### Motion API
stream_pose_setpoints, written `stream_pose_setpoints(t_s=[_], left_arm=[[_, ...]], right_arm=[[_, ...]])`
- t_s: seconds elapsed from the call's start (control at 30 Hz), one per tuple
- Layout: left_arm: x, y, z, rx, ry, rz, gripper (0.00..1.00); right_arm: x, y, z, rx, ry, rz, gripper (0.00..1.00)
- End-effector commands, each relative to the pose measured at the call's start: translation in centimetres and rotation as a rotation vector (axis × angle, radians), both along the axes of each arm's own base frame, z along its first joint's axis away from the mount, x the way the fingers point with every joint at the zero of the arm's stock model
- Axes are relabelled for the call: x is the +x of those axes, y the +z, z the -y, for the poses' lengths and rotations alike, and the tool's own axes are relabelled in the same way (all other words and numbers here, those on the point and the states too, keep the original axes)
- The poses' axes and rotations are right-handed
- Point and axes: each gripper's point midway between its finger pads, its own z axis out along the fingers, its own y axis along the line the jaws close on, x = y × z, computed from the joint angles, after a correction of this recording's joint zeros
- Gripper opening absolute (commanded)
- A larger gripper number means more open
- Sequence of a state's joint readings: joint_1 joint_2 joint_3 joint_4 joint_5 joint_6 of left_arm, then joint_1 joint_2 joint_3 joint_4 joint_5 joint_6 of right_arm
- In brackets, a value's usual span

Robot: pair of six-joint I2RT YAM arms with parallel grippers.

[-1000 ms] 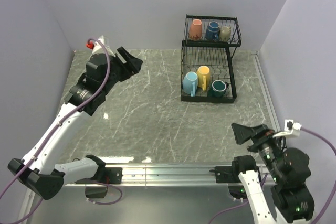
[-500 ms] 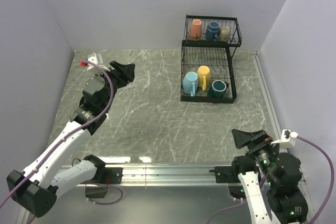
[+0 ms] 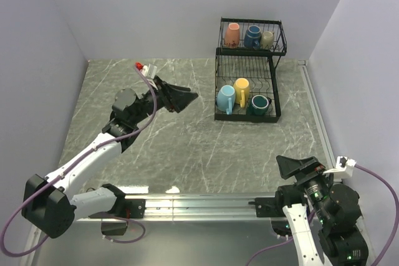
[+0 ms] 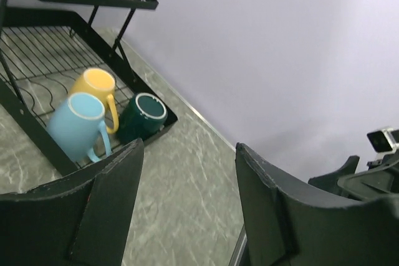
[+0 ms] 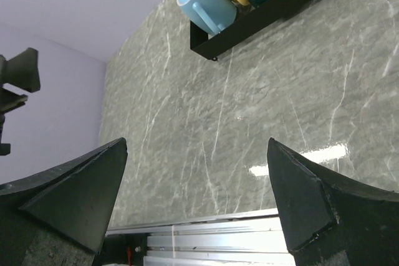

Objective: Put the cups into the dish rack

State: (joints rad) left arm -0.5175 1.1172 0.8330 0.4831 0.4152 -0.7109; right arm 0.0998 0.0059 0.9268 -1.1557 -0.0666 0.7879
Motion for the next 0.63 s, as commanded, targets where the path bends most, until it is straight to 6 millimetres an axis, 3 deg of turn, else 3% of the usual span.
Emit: stream_pose_setpoints(t_s=[0.0, 0.03, 0.2, 0.4, 0.6], left_arm=[[-1.4, 2.2, 0.5, 0.053, -0.058, 0.136, 0.66], [-1.2, 0.8, 0.5, 0.107, -0.045, 0.101, 0.66], [-1.1, -1.4, 0.9, 0.231, -0.003, 0.122, 0.65], [-2.0, -2.6, 1.7, 0.26, -0.023, 0.113, 0.66], [-1.2, -3.5, 0.7, 0.343, 0.083, 0.126, 0.68]], right_arm=[[-2.7, 1.2, 0.8, 0.013, -0.03, 0.139, 1.0], [-2.8, 1.1, 0.9, 0.011, -0.033, 0.138, 1.0], [-3.2, 1.0, 1.2, 0.01, -0.047, 0.13, 1.0], [-2.9, 0.1, 1.1, 0.01, -0.045, 0.088, 1.0], [-2.3, -0.3, 0.4, 0.008, -0.007, 0.066, 1.0]])
